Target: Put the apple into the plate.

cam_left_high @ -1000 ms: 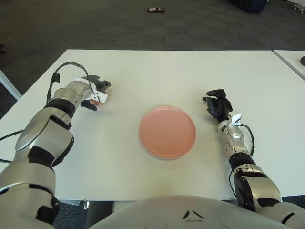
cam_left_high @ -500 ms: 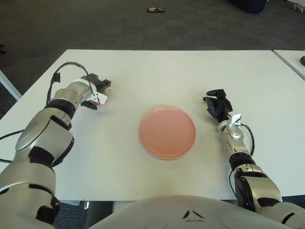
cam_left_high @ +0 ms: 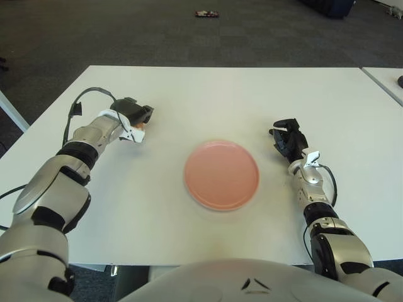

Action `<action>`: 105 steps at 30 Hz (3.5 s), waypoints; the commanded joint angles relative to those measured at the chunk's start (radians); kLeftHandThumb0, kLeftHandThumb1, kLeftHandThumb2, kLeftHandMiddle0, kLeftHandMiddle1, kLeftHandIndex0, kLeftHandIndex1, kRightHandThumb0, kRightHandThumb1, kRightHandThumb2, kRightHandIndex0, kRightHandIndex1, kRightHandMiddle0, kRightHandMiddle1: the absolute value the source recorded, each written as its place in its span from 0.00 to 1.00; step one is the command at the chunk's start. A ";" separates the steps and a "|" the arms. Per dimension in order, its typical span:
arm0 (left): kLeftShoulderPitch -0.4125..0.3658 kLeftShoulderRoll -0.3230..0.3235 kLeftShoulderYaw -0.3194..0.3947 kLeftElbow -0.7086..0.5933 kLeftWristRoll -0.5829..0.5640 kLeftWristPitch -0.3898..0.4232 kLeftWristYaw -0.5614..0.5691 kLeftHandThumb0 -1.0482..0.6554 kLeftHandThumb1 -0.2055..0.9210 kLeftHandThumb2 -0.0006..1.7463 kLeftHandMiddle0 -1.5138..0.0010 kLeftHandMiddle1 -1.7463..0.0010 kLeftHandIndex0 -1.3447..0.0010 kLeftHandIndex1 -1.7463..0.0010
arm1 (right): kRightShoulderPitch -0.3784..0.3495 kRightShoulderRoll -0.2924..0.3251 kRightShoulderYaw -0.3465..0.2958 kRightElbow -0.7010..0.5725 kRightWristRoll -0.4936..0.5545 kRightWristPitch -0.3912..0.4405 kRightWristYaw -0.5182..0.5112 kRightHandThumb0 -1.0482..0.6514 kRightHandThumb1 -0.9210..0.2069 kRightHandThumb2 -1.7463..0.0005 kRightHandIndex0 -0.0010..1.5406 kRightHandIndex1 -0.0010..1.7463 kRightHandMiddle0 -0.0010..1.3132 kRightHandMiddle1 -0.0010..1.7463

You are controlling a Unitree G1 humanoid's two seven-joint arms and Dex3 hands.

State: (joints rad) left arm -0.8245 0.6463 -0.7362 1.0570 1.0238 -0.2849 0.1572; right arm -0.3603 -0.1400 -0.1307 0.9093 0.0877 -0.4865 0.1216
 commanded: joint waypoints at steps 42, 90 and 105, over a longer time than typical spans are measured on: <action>-0.020 -0.042 0.013 0.213 -0.080 -0.108 0.208 0.61 0.31 0.86 0.58 0.01 0.52 0.03 | 0.036 -0.007 -0.015 0.068 -0.003 0.057 0.019 0.41 0.00 0.73 0.22 0.71 0.19 0.97; 0.002 -0.123 0.460 0.079 -0.600 -0.268 -0.019 0.61 0.18 0.96 0.45 0.01 0.53 0.00 | 0.029 -0.008 -0.020 0.078 -0.004 0.057 0.022 0.41 0.00 0.73 0.22 0.71 0.19 0.97; 0.007 -0.136 0.499 0.067 -0.622 -0.271 -0.029 0.61 0.20 0.93 0.44 0.04 0.55 0.00 | 0.024 -0.009 -0.020 0.085 -0.004 0.056 0.022 0.41 0.00 0.73 0.22 0.71 0.19 0.97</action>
State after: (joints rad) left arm -0.8205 0.5135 -0.2481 1.1314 0.4071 -0.5535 0.1373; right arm -0.3811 -0.1502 -0.1501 0.9401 0.0887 -0.4870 0.1454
